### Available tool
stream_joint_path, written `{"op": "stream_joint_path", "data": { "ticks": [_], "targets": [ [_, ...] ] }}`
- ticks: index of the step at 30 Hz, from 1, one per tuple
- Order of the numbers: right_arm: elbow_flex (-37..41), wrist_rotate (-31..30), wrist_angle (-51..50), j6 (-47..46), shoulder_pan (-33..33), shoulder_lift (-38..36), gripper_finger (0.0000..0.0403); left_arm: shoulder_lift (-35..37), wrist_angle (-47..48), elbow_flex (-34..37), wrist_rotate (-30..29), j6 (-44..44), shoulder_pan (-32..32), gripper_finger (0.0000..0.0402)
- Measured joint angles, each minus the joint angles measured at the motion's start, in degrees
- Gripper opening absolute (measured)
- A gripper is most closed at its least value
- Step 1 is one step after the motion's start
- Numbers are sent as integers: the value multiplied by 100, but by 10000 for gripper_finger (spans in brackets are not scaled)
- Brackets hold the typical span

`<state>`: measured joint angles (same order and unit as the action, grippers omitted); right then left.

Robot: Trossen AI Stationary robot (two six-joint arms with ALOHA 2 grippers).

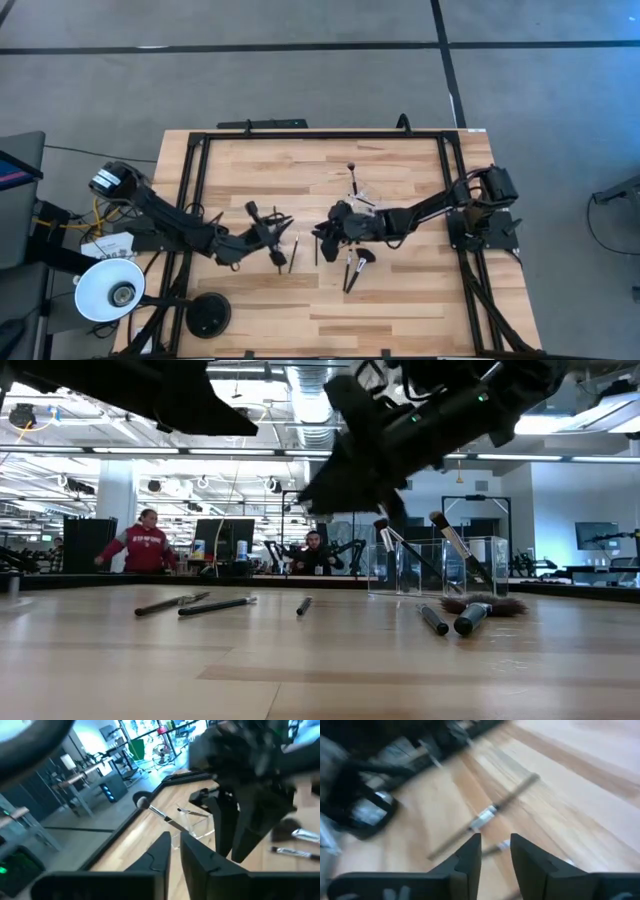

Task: Put items in baskets/containers
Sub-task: Put the eyeshadow brush into the transparent organizer

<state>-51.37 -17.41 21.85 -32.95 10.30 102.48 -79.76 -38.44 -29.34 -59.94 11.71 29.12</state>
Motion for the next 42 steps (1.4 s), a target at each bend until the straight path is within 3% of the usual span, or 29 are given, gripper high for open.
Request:
{"op": "stream_joint_path", "data": {
  "ticks": [9,16,25,30,36,42],
  "targets": [
    [-69,-1641,-259,-917,539,466,150,205,-11,387,124,-792,-347,82],
    [-967,-1783,-530,-1276,642,1639,136,196,-44,408,809,-818,-483,79],
    [-2457,-2157,-3298,-1864,501,2127,112,196,-29,406,784,-809,-481,79],
    [-2637,-2311,-3466,-2083,569,2063,117,196,-15,419,768,-794,-481,79],
    [-2662,-2360,-3856,-3250,647,2066,129,196,-17,425,768,-796,-481,79],
    [-2660,-2598,-4114,-3720,690,2069,147,195,-17,428,769,-796,-481,79]
  ]
}}
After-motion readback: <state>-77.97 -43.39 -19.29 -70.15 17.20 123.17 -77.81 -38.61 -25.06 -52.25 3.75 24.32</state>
